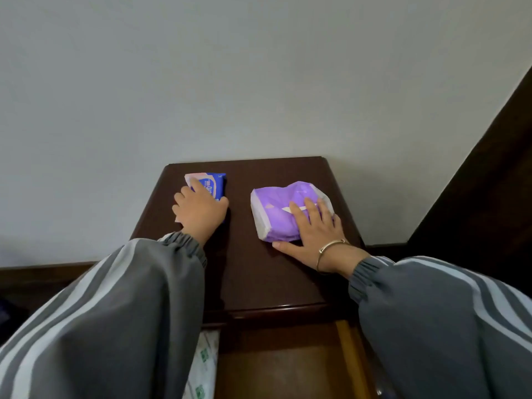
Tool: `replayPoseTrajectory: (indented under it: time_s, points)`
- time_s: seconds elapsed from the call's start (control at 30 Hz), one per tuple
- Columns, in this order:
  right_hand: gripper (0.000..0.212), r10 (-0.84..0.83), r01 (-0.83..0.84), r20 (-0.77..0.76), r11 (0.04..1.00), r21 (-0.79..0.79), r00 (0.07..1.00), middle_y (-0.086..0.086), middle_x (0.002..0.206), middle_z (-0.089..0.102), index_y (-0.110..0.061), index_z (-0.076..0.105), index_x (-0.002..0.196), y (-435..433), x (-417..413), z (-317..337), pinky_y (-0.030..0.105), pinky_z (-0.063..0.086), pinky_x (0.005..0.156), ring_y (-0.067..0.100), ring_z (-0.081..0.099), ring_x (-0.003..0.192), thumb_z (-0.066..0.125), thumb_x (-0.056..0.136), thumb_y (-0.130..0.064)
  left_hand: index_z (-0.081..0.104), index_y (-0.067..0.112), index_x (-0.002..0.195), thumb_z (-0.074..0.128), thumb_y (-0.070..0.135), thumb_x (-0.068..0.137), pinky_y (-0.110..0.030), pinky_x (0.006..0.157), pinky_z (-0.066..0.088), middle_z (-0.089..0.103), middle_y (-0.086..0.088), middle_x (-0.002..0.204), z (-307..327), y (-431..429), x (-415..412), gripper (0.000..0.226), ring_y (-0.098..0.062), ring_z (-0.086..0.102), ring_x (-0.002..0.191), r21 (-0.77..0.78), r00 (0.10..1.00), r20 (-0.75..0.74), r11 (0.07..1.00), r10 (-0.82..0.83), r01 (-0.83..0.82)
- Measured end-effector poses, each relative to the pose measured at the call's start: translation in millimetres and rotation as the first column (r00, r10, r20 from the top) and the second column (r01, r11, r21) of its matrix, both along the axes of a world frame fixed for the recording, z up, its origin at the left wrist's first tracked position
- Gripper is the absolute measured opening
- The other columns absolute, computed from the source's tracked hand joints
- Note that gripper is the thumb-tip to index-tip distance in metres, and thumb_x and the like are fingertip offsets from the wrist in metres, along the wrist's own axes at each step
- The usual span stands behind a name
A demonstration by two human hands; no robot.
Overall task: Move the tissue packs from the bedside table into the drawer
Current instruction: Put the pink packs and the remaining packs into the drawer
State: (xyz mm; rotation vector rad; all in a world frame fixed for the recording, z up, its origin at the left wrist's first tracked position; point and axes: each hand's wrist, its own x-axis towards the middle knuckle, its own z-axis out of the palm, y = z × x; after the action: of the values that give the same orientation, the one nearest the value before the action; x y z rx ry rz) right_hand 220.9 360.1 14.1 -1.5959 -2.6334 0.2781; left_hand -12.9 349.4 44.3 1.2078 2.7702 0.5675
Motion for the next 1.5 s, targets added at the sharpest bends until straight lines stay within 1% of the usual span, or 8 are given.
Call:
replayPoseTrajectory:
  time_s: [0.2, 0.47, 0.7, 0.77, 0.93, 1.17, 1.4, 1.5]
  points:
    - [0.098, -0.002, 0.001, -0.01, 1.0, -0.008, 1.0, 0.001, 0.158, -0.003, -0.034, 0.006, 0.147, -2.8, -0.9, 11.0, 0.054, 0.01, 0.114, 0.029, -0.009, 0.145, 0.035, 0.068, -0.085, 0.024, 0.006, 0.144, 0.068, 0.032, 0.076, -0.044, 0.099, 0.038, 0.043, -0.018, 0.137, 10.2, -51.3, -11.2, 0.085, -0.039, 0.044, 0.122, 0.095, 0.966, 0.159, 0.977, -0.202, 0.188]
    - [0.097, 0.11, -0.109, 0.179, 0.994, -0.018, 0.978, 0.003, 0.153, 0.02, -0.039, 0.017, 0.144, -30.3, 16.2, 49.4, 0.052, 0.021, 0.108, 0.03, 0.015, 0.14, 0.031, 0.063, -0.09, 0.029, 0.019, 0.144, 0.073, 0.033, 0.071, -0.028, 0.086, 0.038, 0.046, -0.005, 0.136, 9.4, -174.3, 19.3, 0.086, -0.019, 0.052, 0.108, 0.358, 0.895, 0.403, 0.933, -0.192, 0.039]
    - [0.043, 0.116, -0.114, 0.115, 0.993, -0.026, 0.986, 0.01, 0.106, 0.063, -0.019, 0.06, 0.085, -56.1, 32.5, 107.3, 0.031, 0.038, 0.076, 0.03, 0.056, 0.103, 0.034, 0.093, -0.052, 0.038, 0.04, 0.135, 0.07, 0.058, 0.046, -0.029, 0.07, 0.05, 0.056, 0.006, 0.112, 18.0, -258.2, 52.5, 0.096, -0.015, 0.062, 0.097, 0.292, 0.529, 0.822, 0.953, -0.211, -0.075]
    - [0.027, 0.006, -0.001, -0.045, 0.994, 0.114, 0.999, 0.012, 0.118, 0.061, -0.016, 0.06, 0.105, -50.2, 36.4, 110.7, 0.033, 0.043, 0.082, 0.031, 0.055, 0.107, 0.044, 0.093, -0.035, 0.041, 0.042, 0.131, 0.07, 0.056, 0.047, -0.025, 0.061, 0.046, 0.059, 0.004, 0.112, 16.8, -273.5, 60.5, 0.09, -0.014, 0.065, 0.089, 0.281, 0.493, 0.843, 0.958, -0.217, -0.057]
    - [0.057, -0.19, 0.141, -0.2, 0.961, -0.236, 0.961, 0.018, 0.141, 0.043, -0.006, 0.035, 0.14, -44.1, 41.9, 89.0, 0.039, 0.038, 0.104, 0.033, 0.045, 0.126, 0.055, 0.091, -0.027, 0.041, 0.038, 0.127, 0.075, 0.046, 0.064, -0.021, 0.067, 0.048, 0.062, 0.003, 0.111, 5.7, -301.9, 69.3, 0.072, -0.01, 0.065, 0.088, 0.222, 0.612, 0.766, 0.974, -0.195, 0.033]
    - [0.031, -0.34, 0.234, -0.221, 0.888, -0.396, 0.914, 0.008, 0.09, 0.052, -0.01, 0.049, 0.095, -53.2, 45.5, 78.4, 0.028, 0.036, 0.061, 0.025, 0.049, 0.078, 0.067, 0.082, -0.031, 0.035, 0.021, 0.139, 0.075, 0.036, 0.071, -0.021, 0.066, 0.045, 0.051, 0.001, 0.115, -10.0, -311.3, 75.9, 0.08, -0.011, 0.057, 0.089, 0.011, 0.811, 0.559, 0.979, -0.175, 0.204]
    - [0.024, -0.675, 0.224, -0.514, 0.696, -0.682, 0.529, 0.006, 0.061, 0.048, -0.015, 0.047, 0.069, -111.0, 103.9, 73.8, 0.017, 0.029, 0.037, 0.014, 0.044, 0.047, 0.065, 0.085, -0.018, 0.034, 0.015, 0.136, 0.064, 0.043, 0.078, -0.041, 0.095, 0.047, 0.044, -0.013, 0.13, -37.3, -261.2, 121.1, 0.071, -0.031, 0.051, 0.115, -0.183, 0.919, 0.362, 0.955, -0.155, 0.233]
    - [0.02, -0.66, 0.187, -0.554, 0.712, -0.677, 0.507, 0.002, 0.059, 0.054, -0.016, 0.051, 0.07, -155.5, 140.8, 83.2, 0.015, 0.032, 0.034, 0.011, 0.05, 0.045, 0.066, 0.084, -0.018, 0.031, 0.016, 0.142, 0.054, 0.046, 0.085, -0.042, 0.101, 0.04, 0.037, -0.011, 0.14, -55.7, -250.6, 130.6, 0.068, -0.031, 0.041, 0.128, -0.285, 0.972, 0.169, 0.936, -0.163, 0.206]
